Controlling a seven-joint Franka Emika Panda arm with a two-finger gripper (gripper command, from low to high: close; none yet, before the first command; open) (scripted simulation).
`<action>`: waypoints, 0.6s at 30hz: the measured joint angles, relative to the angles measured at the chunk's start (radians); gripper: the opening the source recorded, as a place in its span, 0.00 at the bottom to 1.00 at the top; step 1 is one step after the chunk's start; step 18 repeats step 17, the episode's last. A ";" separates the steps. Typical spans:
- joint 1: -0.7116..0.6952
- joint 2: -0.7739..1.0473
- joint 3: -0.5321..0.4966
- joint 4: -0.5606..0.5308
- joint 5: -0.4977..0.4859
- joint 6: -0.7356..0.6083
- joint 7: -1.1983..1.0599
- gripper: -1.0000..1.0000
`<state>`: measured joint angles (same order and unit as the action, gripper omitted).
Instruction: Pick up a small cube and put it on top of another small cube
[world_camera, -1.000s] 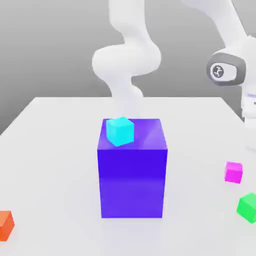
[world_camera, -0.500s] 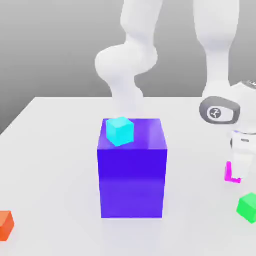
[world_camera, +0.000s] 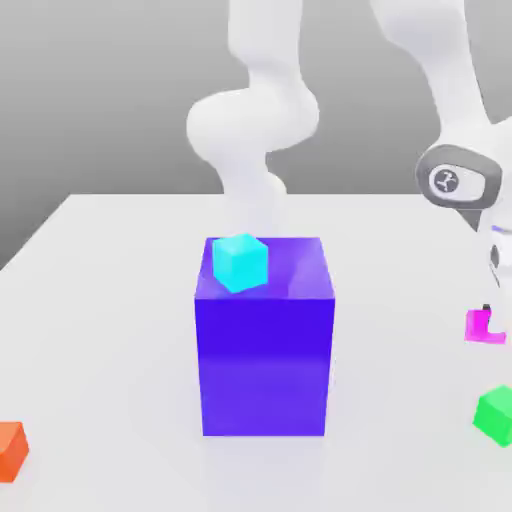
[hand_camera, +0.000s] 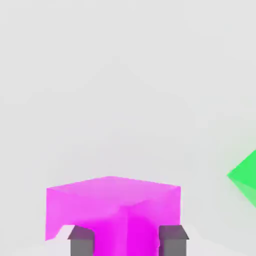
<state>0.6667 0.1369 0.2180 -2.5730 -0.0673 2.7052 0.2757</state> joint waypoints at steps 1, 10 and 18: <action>-0.014 0.004 -0.004 0.020 0.002 -0.016 -0.047 0.00; -0.104 0.106 -0.044 0.163 -0.019 -0.059 -0.344 0.00; -0.092 0.174 -0.062 0.169 -0.046 0.003 -0.329 1.00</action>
